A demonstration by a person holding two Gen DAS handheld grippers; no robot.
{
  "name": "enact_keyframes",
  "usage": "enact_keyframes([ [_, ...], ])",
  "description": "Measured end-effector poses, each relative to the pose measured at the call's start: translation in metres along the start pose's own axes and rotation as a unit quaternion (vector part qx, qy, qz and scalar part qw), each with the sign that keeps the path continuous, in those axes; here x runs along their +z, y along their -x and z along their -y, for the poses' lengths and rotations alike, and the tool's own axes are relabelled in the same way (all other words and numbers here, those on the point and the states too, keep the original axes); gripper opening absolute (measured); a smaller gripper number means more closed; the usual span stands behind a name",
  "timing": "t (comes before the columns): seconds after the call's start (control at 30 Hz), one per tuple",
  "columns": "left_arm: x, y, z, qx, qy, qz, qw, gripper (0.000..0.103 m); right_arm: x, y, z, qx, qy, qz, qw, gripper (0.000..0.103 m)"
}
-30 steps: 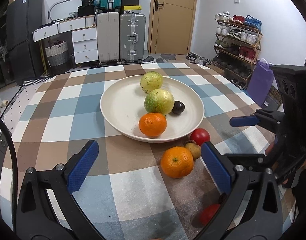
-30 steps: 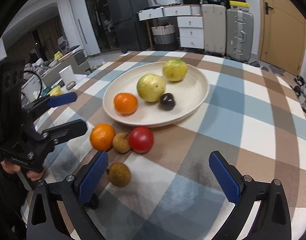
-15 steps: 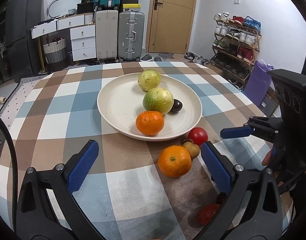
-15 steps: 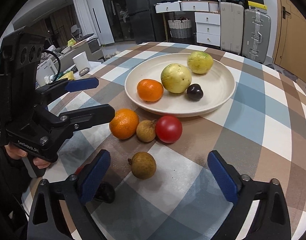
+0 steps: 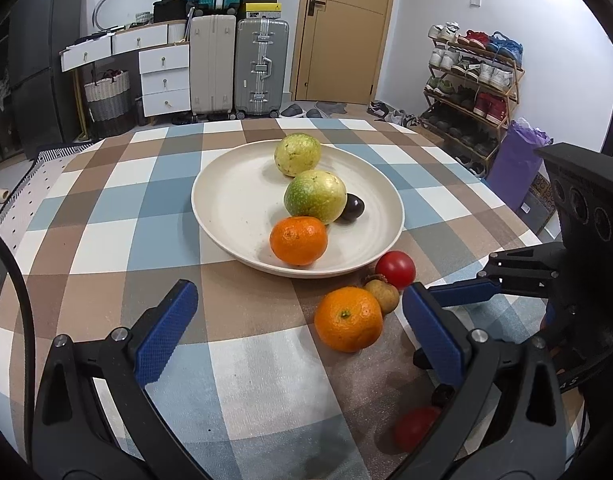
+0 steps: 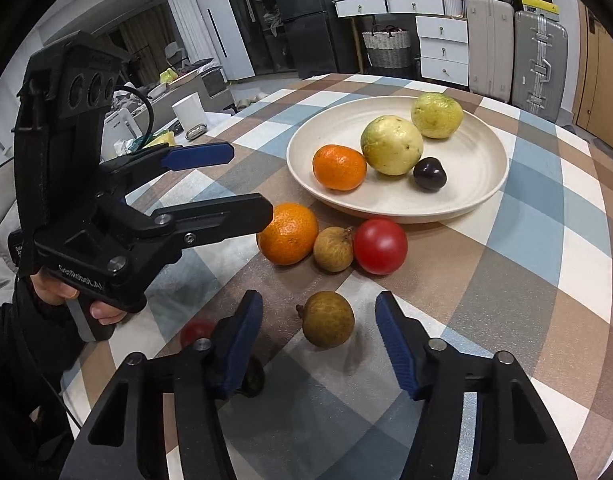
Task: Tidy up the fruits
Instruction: 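Grasp a small brown round fruit with the right tool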
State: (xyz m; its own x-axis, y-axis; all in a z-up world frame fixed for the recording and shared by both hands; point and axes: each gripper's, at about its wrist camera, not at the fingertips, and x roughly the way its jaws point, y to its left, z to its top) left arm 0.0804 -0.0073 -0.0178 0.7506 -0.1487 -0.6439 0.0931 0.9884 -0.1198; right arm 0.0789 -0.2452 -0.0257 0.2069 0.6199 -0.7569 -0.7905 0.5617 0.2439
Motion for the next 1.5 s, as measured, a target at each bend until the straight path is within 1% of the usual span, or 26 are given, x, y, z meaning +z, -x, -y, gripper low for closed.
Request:
enact_keyframes([
  [0.1, 0.000, -0.001, -0.001, -0.001, -0.001, 0.001, 1.0000, 0.102, 0.000, -0.001, 0.001, 0.002, -0.003, -0.001, 1.000, 0.049],
  [0.17, 0.000, -0.002, -0.001, -0.001, 0.000, -0.001, 1.0000, 0.102, 0.000, -0.001, 0.001, 0.002, -0.001, -0.004, 1.000, 0.043],
  [0.3, -0.001, -0.004, -0.001, -0.001, -0.001, -0.004, 1.0000, 0.102, 0.000, -0.001, 0.000, 0.002, 0.002, -0.004, 1.000, 0.040],
  [0.37, -0.001, -0.004, -0.001, 0.000, 0.000, -0.005, 1.0000, 0.102, -0.001, -0.001, -0.001, -0.001, 0.006, -0.006, 1.000, 0.035],
  [0.5, -0.002, -0.004, 0.000, -0.002, 0.000, -0.008, 1.0000, 0.102, -0.001, 0.000, -0.001, -0.001, 0.007, -0.003, 1.000, 0.034],
  [0.57, -0.002, -0.004, 0.000, -0.001, 0.000, -0.009, 1.0000, 0.102, -0.001, 0.001, -0.001, -0.003, 0.007, -0.001, 1.000, 0.031],
  [0.7, -0.003, -0.006, 0.001, -0.001, -0.002, -0.016, 0.9999, 0.102, -0.002, 0.001, -0.002, -0.005, 0.013, 0.000, 1.000, 0.030],
  [0.87, -0.004, -0.010, 0.002, -0.012, -0.002, -0.027, 0.9996, 0.102, 0.000, 0.008, 0.000, -0.008, 0.010, 0.017, 1.000, 0.030],
  [1.0, -0.005, -0.013, 0.002, -0.019, -0.001, -0.040, 0.9990, 0.101, 0.001, 0.015, 0.008, -0.020, -0.008, 0.030, 0.999, 0.030],
  [1.13, -0.006, -0.018, 0.002, -0.030, 0.000, -0.055, 0.9980, 0.092, 0.003, 0.017, 0.016, -0.031, -0.026, 0.037, 0.998, 0.030],
  [1.27, -0.008, -0.023, 0.006, -0.049, -0.002, -0.069, 0.9964, 0.079, 0.004, 0.020, 0.019, -0.035, -0.036, 0.048, 0.998, 0.030],
  [1.33, -0.009, -0.024, 0.008, -0.057, -0.004, -0.072, 0.9957, 0.074, 0.005, 0.020, 0.020, -0.036, -0.037, 0.049, 0.997, 0.030],
  [1.43, -0.010, -0.026, 0.012, -0.069, -0.011, -0.081, 0.9942, 0.064, 0.005, 0.021, 0.021, -0.038, -0.039, 0.051, 0.997, 0.030],
  [1.5, -0.011, -0.028, 0.015, -0.074, -0.015, -0.084, 0.9936, 0.052, 0.005, 0.021, 0.022, -0.037, -0.042, 0.052, 0.997, 0.030],
])
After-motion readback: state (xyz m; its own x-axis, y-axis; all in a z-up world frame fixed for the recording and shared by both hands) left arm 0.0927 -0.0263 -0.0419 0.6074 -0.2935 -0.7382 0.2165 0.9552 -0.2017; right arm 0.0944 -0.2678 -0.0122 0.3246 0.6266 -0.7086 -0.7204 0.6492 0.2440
